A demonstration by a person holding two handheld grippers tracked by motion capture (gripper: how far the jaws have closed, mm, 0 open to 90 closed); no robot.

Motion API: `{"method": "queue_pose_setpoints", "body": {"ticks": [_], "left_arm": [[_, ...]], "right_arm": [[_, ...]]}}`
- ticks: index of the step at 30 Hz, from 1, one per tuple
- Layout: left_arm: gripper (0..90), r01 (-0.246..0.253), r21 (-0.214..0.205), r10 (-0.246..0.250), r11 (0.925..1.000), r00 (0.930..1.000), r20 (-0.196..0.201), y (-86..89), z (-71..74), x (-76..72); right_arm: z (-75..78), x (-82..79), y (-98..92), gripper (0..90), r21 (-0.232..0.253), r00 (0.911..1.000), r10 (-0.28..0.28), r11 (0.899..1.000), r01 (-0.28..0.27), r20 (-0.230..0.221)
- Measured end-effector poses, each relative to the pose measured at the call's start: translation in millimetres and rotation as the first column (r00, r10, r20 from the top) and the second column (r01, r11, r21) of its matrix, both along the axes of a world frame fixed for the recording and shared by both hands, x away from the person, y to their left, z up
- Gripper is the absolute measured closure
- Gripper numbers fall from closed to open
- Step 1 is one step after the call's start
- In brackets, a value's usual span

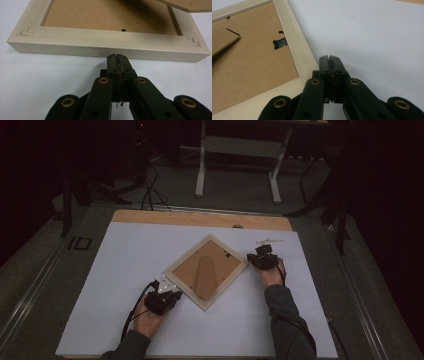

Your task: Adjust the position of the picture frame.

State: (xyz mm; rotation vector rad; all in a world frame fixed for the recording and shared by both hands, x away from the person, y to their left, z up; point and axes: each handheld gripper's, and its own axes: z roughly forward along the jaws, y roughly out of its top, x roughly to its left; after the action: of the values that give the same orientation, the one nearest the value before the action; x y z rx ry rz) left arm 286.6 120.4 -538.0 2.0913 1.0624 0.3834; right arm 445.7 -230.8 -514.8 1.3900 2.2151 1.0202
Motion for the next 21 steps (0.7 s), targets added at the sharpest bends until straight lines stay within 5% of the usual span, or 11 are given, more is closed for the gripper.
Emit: {"method": "queue_pose_setpoints", "body": {"ticks": [21], "left_arm": [[90.0,0.013,-0.001,-0.013,0.9999,0.9999,0.007,-5.6,-1.2,0.7]], "right_arm": [[-0.1,6.0,-2.1,88.5,0.000,0.9993,0.000,1.000,0.000,-0.037]]}}
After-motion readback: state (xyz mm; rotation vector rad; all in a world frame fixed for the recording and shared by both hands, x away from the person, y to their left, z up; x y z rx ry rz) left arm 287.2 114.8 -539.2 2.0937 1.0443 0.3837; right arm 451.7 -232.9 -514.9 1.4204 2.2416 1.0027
